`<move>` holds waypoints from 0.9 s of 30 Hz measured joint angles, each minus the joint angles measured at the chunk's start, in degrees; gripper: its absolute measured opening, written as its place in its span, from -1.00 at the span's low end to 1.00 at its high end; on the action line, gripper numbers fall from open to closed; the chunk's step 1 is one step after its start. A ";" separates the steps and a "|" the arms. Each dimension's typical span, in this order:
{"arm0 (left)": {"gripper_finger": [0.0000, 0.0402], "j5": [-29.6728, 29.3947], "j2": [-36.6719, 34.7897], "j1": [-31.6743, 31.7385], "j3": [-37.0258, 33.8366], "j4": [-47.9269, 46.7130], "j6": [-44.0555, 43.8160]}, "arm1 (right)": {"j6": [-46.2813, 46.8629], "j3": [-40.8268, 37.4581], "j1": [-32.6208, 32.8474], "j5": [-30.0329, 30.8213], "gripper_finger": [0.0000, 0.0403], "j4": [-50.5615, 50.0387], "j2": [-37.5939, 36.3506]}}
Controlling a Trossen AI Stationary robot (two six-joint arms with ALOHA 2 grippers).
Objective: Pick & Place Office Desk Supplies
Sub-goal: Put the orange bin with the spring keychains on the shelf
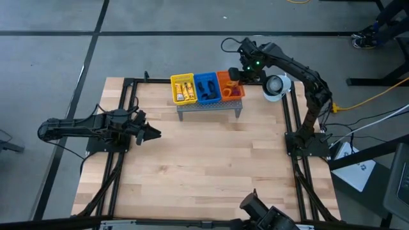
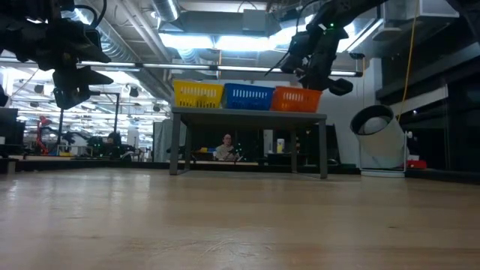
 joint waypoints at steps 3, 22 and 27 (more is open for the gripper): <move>-0.23 0.00 0.00 0.00 0.01 0.00 -0.01 | -0.12 -0.03 -0.63 1.01 -0.95 -0.81 -0.71; -0.23 -0.44 0.00 0.00 0.01 0.00 0.34 | 0.07 -0.03 -1.68 1.22 -0.95 -1.33 -2.31; -0.23 -0.44 0.00 0.00 0.01 0.00 0.43 | 0.90 -0.03 -1.60 1.23 -0.95 -0.74 -2.29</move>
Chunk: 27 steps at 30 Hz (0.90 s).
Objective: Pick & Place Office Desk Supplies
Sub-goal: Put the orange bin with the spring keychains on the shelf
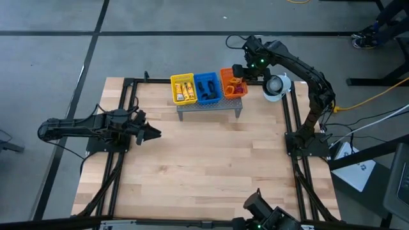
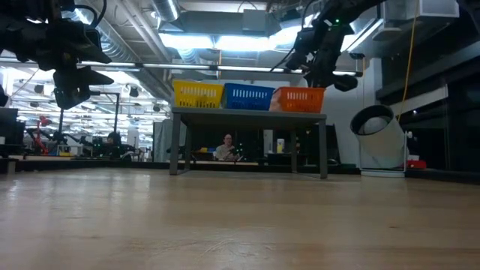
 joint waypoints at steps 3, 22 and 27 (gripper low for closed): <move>-0.23 -0.02 0.00 0.00 0.00 0.00 0.04 | 0.59 0.00 0.39 -0.03 -0.95 0.64 0.00; -0.23 -0.02 0.00 0.00 0.00 0.02 0.04 | 2.48 0.00 1.51 2.83 -0.78 1.21 0.00; -0.23 0.00 0.00 0.00 0.00 0.02 0.02 | 2.40 0.00 1.49 2.53 -0.50 1.45 0.00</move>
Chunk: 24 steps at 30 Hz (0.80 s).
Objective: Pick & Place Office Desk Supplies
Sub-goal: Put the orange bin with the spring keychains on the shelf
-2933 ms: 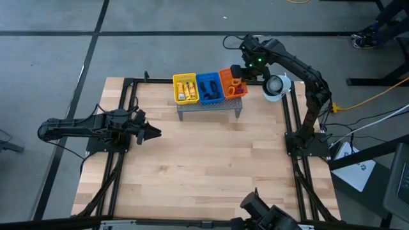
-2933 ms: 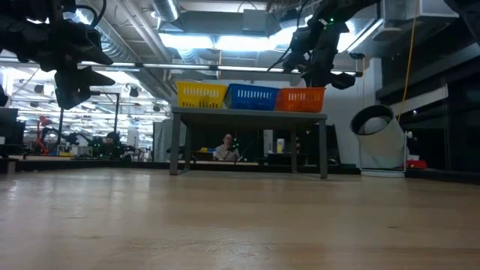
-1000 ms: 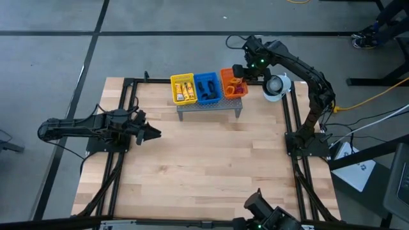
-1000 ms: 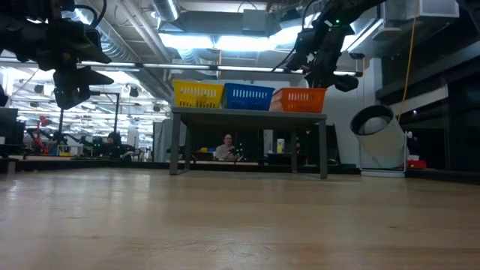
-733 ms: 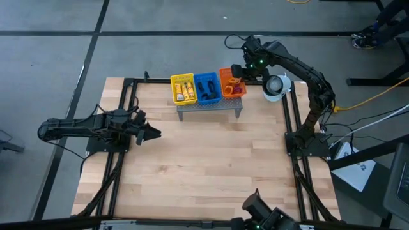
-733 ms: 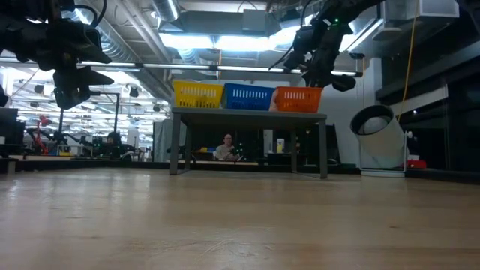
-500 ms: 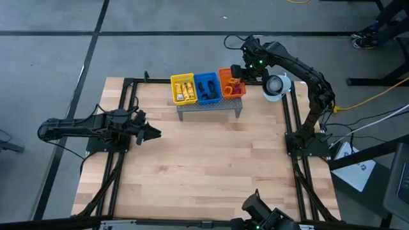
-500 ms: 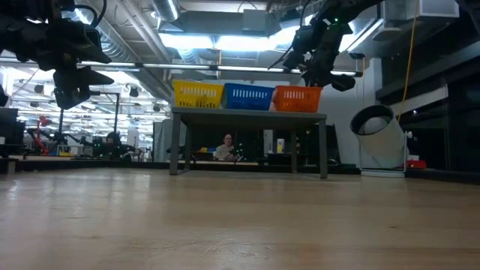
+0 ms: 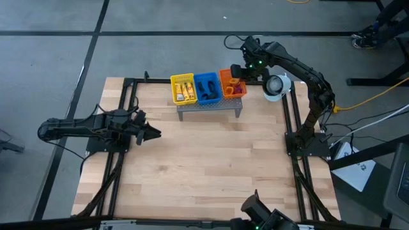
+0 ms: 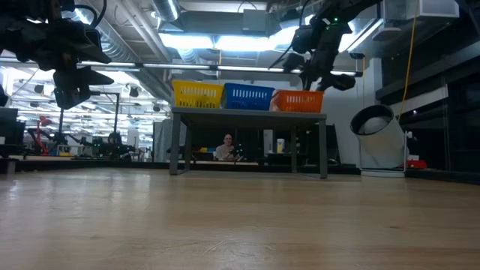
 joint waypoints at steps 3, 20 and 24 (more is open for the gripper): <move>-0.23 -0.02 0.01 0.00 0.00 0.00 0.04 | -0.20 0.00 0.02 -1.99 -0.37 0.30 0.00; -0.23 -0.02 0.01 0.00 0.00 0.00 0.48 | 1.37 0.00 1.03 -2.37 -0.29 3.40 0.00; -0.23 -0.02 0.00 0.00 0.00 0.00 0.32 | 1.37 0.00 1.03 -2.48 -0.29 2.43 0.00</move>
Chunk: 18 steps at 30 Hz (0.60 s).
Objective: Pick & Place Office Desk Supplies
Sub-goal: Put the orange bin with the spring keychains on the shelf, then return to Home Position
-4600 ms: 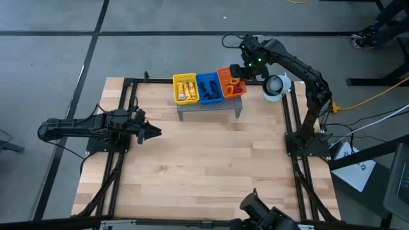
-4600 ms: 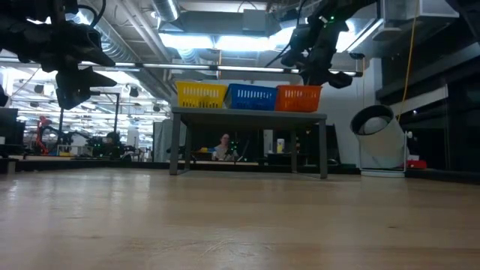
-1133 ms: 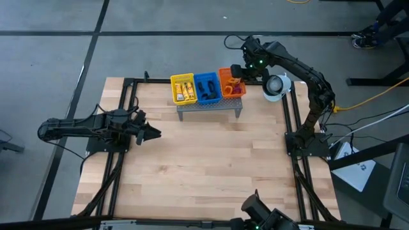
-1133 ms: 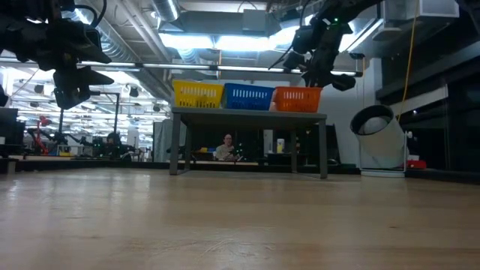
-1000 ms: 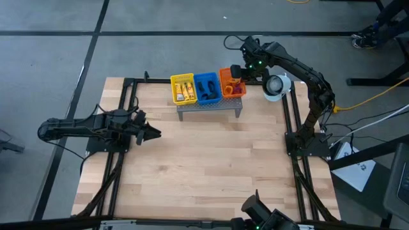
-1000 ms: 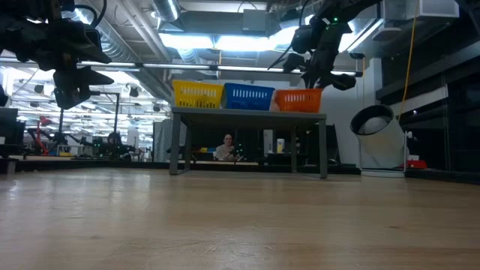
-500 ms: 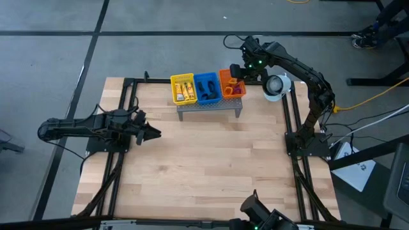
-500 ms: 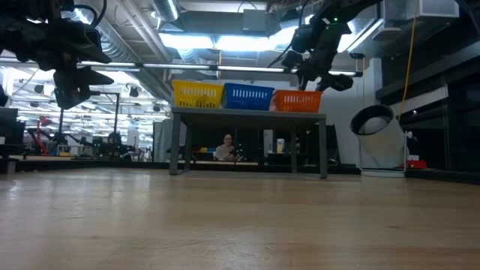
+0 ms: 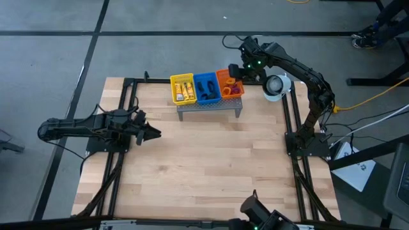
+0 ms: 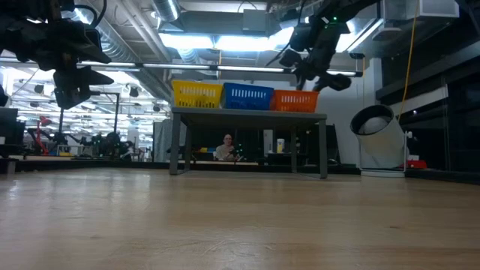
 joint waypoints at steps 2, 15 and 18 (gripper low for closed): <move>-0.23 0.15 0.02 0.00 0.00 0.02 -0.25 | -0.06 0.00 0.00 -0.08 -0.29 -1.00 0.00; -0.23 1.43 0.00 0.00 0.00 8.07 1.76 | -0.01 0.01 -0.47 -0.03 -0.29 -1.24 -2.78; -0.23 0.82 -0.03 0.26 0.79 14.74 4.21 | -1.20 0.02 -0.61 0.27 -0.29 -1.06 -5.48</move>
